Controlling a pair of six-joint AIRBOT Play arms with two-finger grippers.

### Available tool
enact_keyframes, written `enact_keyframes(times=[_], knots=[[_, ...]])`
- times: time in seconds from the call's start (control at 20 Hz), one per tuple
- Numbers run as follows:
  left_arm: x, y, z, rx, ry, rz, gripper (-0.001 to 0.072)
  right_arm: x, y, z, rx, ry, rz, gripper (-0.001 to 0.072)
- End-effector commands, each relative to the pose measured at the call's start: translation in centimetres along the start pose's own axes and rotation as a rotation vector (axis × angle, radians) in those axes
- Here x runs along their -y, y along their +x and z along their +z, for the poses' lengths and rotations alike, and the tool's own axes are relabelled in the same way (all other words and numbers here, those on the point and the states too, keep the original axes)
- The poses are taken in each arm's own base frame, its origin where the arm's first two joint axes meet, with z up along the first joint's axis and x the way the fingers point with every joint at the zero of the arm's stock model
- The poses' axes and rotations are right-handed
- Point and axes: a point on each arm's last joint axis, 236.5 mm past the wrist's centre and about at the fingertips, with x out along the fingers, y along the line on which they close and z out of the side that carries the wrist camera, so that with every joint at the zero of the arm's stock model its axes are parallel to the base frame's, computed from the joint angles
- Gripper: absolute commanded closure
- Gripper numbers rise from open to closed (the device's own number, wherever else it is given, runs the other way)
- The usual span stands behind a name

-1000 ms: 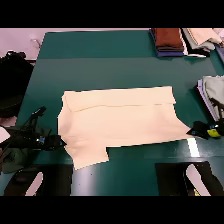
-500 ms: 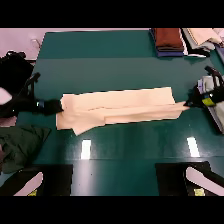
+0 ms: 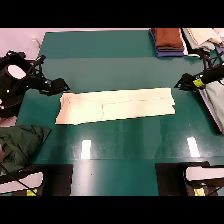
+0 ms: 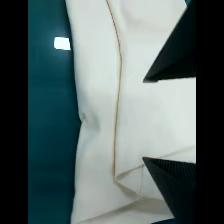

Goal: Fold the shirts.

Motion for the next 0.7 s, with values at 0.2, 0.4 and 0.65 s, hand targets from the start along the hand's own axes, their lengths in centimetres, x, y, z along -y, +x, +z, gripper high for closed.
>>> enact_keyframes(times=[0.2,0.4,0.65], knots=[[0.9,0.4,-1.2,-0.074,-0.003,-0.023,0.0681,7.0,2.3,-4.7,-0.113,0.188,0.08,0.0208],[5.7,2.6,-2.4,-0.076,0.077,-0.065,0.0682,5.8,6.6,-7.1,-0.183,0.283,0.231,0.0209],[12.7,7.9,-5.9,-0.12,0.086,-0.145,0.0682,1.4,11.2,-6.0,-0.183,0.217,0.28,0.0338]])
